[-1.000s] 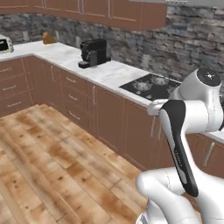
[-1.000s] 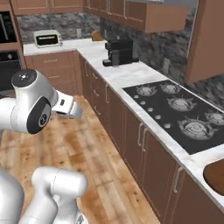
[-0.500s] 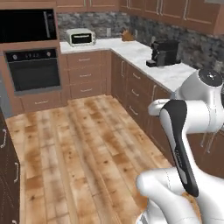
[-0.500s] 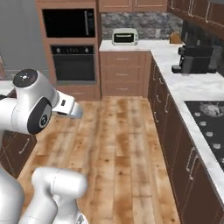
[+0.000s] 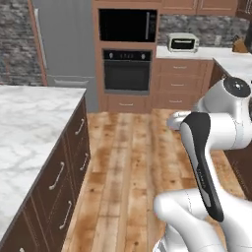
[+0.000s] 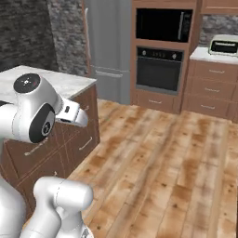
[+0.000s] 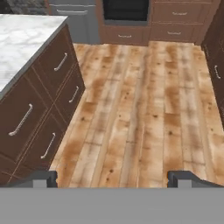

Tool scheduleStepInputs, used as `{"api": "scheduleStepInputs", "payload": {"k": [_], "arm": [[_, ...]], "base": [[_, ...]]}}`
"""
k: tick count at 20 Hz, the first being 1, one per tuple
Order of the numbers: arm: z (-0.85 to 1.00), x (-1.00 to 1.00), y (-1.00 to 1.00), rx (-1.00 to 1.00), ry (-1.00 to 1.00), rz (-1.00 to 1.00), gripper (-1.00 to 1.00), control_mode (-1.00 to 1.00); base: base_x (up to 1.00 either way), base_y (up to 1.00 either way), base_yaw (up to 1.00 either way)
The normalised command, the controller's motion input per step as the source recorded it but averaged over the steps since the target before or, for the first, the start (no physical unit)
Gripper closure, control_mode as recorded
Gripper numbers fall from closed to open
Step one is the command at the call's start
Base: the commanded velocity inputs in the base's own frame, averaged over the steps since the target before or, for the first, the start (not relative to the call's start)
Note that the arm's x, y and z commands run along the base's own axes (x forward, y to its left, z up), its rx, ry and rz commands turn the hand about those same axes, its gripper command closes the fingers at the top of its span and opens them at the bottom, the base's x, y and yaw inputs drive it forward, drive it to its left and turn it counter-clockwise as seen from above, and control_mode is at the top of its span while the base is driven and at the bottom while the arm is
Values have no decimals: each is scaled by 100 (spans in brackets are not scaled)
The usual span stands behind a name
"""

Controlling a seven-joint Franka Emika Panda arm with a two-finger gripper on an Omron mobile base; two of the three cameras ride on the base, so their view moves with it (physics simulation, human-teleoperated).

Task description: Grab the spray bottle from the cabinet, then place it next to the cutting board for sanitizing. Then grab the dish brush from the countertop next to the sink and place it next to the cutting board.

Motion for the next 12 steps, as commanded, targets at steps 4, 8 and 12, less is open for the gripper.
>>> {"api": "scheduleStepInputs", "payload": {"k": [4,8,12], "arm": [[0,0,0,0,0,0,-100,100],[0,0,0,0,0,0,-100,100],[0,0,0,0,0,0,-100,100]], "base": [[31,-22,75],[29,-40,77],[30,-43,72]]}}
